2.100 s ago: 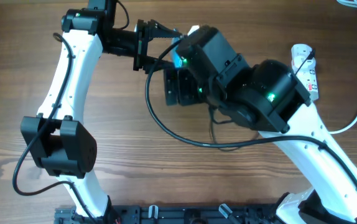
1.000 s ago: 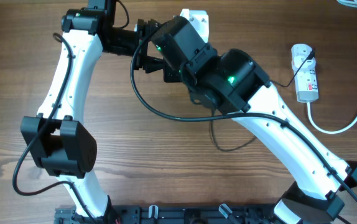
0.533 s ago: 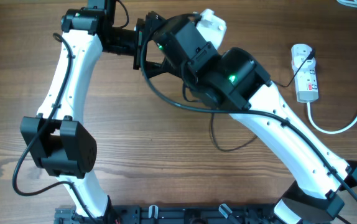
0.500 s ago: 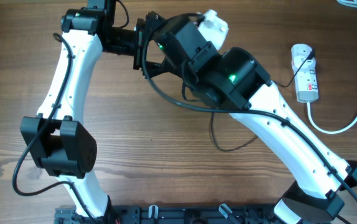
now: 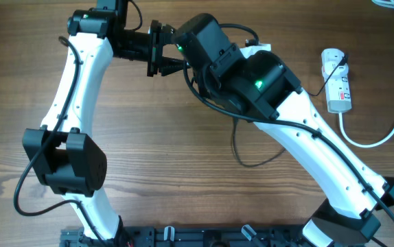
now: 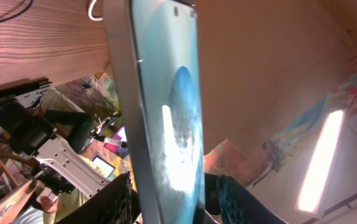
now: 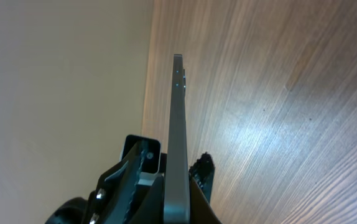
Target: Plug charger to phone and switch on socket
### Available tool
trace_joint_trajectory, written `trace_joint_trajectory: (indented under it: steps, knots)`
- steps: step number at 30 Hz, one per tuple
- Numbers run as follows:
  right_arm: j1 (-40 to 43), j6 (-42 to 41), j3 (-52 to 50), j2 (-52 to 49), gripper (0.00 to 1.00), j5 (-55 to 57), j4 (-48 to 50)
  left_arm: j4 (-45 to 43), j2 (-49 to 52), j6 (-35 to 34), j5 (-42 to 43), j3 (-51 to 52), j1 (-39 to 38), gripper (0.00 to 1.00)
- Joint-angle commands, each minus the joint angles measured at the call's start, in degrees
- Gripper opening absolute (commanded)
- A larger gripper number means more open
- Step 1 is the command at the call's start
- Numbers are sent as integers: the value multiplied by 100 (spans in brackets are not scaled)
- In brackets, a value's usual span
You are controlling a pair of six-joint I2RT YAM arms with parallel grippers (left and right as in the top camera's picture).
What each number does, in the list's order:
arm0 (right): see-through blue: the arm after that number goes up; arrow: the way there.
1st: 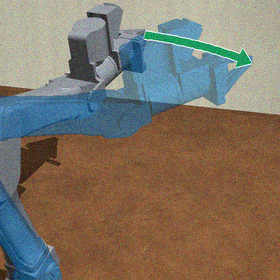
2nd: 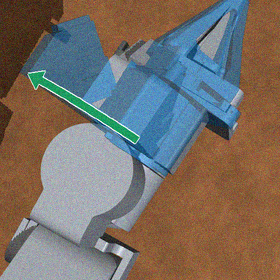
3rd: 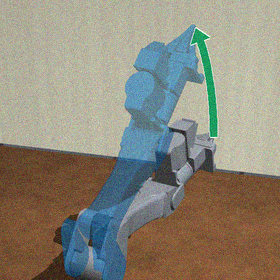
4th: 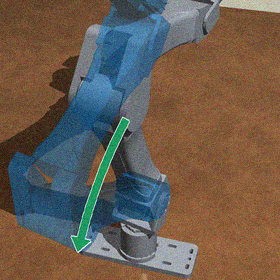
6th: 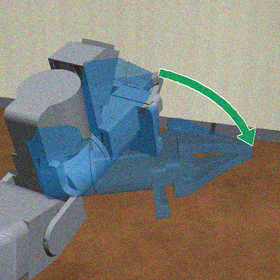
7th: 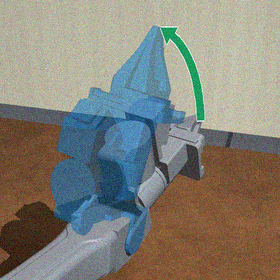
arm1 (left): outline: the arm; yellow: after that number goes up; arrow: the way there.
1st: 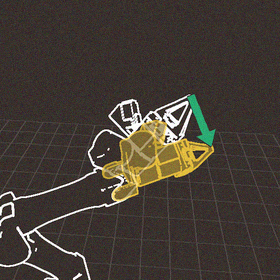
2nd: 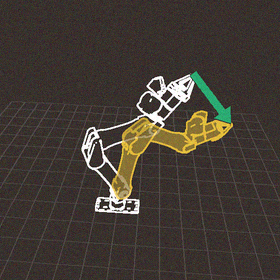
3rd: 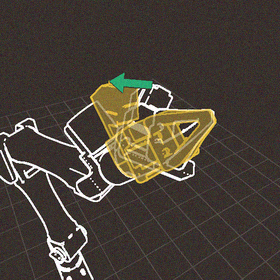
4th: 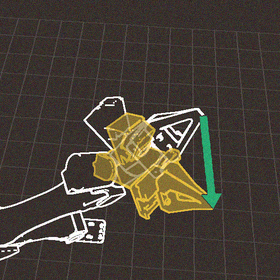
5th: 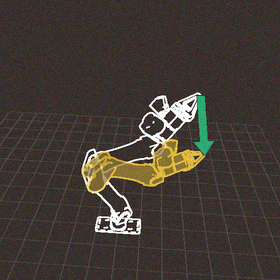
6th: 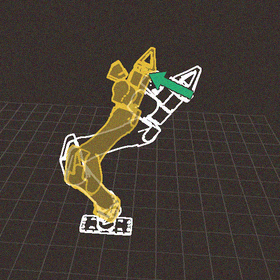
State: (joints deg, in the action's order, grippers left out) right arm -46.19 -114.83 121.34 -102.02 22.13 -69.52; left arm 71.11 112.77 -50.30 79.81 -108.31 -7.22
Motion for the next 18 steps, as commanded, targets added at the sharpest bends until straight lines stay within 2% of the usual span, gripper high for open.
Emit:
trace_joint_trajectory:
  steps: [1,5,8,16,18]
  knots:
    - [20,-387,103,190,4,164,24,-2,-216,13,109,-90,-7,43]
    - [20,-387,103,190,4,225,42,0,-216,11,111,-90,-7,38]
    - [20,-387,103,190,4,223,42,0,-216,11,111,-90,-7,30]
    - [20,-385,103,190,5,-37,155,0,-216,11,114,-90,-7,18]
    - [20,-382,103,190,5,-208,153,0,-216,11,114,-90,-7,12]
